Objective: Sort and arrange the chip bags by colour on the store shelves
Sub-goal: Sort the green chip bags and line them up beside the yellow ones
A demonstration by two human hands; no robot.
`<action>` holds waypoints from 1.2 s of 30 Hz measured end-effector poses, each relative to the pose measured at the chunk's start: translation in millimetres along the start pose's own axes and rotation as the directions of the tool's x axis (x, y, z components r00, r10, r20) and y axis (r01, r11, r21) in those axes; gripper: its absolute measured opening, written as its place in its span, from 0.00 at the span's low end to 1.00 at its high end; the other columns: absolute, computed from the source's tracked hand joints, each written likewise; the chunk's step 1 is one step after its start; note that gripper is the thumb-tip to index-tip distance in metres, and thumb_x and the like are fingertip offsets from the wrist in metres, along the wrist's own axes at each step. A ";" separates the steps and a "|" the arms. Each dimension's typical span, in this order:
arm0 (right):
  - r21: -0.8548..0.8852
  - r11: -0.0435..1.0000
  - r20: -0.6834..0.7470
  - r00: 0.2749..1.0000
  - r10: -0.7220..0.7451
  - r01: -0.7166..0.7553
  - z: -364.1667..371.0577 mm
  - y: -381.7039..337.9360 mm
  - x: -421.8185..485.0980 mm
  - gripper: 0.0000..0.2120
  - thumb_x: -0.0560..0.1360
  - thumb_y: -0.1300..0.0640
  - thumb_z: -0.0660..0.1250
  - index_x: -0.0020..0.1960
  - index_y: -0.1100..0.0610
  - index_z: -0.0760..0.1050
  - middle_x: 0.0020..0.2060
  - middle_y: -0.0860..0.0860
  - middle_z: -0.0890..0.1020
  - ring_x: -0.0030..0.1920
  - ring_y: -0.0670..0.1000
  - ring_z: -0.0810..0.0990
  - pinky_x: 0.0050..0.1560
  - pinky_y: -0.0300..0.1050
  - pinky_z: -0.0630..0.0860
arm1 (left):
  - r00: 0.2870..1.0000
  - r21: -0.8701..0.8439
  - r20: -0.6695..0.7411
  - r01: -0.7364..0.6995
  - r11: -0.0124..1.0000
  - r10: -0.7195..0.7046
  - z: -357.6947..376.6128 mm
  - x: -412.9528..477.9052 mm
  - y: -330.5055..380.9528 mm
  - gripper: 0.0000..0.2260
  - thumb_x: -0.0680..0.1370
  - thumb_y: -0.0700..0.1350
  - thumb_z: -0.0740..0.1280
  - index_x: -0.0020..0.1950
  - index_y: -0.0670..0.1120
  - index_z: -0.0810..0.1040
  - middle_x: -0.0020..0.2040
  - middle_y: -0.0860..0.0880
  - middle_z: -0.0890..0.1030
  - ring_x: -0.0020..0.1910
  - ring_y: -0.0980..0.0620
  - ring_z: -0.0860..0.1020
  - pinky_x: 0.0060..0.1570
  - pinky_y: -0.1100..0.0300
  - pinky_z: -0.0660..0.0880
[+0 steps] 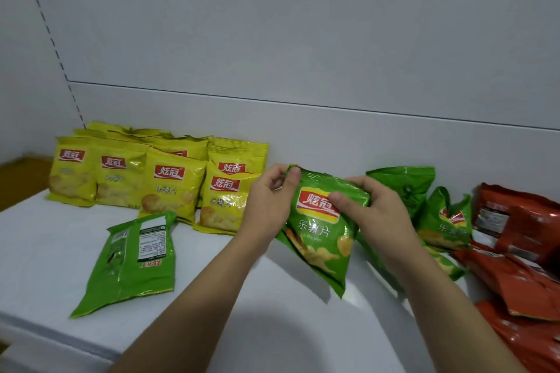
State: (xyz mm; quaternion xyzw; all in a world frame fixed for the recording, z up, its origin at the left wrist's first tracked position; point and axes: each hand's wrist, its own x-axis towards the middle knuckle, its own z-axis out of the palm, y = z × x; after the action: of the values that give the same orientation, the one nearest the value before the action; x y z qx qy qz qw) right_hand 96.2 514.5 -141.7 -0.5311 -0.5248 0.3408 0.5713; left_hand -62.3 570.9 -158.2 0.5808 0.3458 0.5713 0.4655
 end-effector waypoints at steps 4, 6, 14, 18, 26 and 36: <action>0.054 0.997 -0.098 0.994 -0.052 0.058 -5.6 -4.8 11.2 0.09 0.69 0.63 0.75 0.45 0.57 0.77 0.40 0.54 0.84 0.39 0.53 0.84 0.39 0.46 0.81 | 0.961 0.038 0.192 0.194 0.980 -0.198 -7.0 -15.6 -8.8 0.23 0.71 0.58 0.67 0.60 0.45 0.75 0.54 0.44 0.82 0.49 0.48 0.83 0.45 0.47 0.82; 0.075 0.996 -0.112 0.993 -0.039 0.048 -9.8 -3.2 16.3 0.09 0.69 0.63 0.75 0.44 0.55 0.77 0.41 0.54 0.85 0.41 0.56 0.85 0.41 0.51 0.82 | 0.941 0.018 0.237 0.244 0.970 -0.242 -10.7 -23.0 -14.2 0.22 0.72 0.56 0.66 0.59 0.42 0.76 0.52 0.40 0.82 0.47 0.45 0.83 0.39 0.47 0.82; 0.096 0.995 -0.276 0.961 0.024 0.003 -13.3 31.2 16.0 0.04 0.73 0.59 0.72 0.44 0.55 0.77 0.41 0.54 0.85 0.41 0.57 0.84 0.39 0.49 0.81 | 0.883 0.061 0.269 0.382 0.922 -0.383 -7.7 -36.3 -47.2 0.14 0.83 0.48 0.58 0.51 0.40 0.77 0.44 0.42 0.82 0.40 0.44 0.82 0.33 0.51 0.79; -0.002 1.000 -0.231 0.973 -0.022 0.022 -14.6 43.5 5.9 0.06 0.73 0.58 0.73 0.41 0.54 0.76 0.41 0.54 0.85 0.43 0.56 0.84 0.43 0.54 0.80 | 0.899 0.082 0.208 0.376 0.923 -0.385 -15.1 -34.5 -48.8 0.19 0.82 0.53 0.57 0.50 0.38 0.78 0.40 0.42 0.81 0.38 0.44 0.82 0.29 0.53 0.78; -0.108 0.993 -0.177 0.982 -0.060 0.041 2.5 49.4 -2.4 0.10 0.77 0.55 0.68 0.38 0.56 0.75 0.35 0.52 0.82 0.36 0.51 0.80 0.39 0.52 0.77 | 0.932 0.210 0.027 0.349 0.914 -0.362 -18.5 -41.8 -52.9 0.18 0.83 0.47 0.54 0.48 0.38 0.79 0.34 0.42 0.81 0.34 0.46 0.81 0.31 0.50 0.80; -0.005 1.000 -0.277 0.961 0.018 -0.020 -6.2 53.2 2.8 0.12 0.76 0.56 0.69 0.33 0.52 0.76 0.31 0.49 0.80 0.34 0.50 0.76 0.39 0.50 0.73 | 0.973 0.351 -0.202 0.181 0.918 -0.115 -19.6 -47.5 -49.2 0.15 0.82 0.44 0.57 0.38 0.37 0.72 0.32 0.34 0.77 0.22 0.47 0.76 0.21 0.62 0.70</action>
State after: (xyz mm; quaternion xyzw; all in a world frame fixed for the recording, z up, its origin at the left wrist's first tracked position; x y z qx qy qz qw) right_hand 111.8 526.4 -191.6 -0.5805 -0.4359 0.2666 0.6339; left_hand -80.3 545.5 -222.2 0.5766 0.5296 0.5088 0.3580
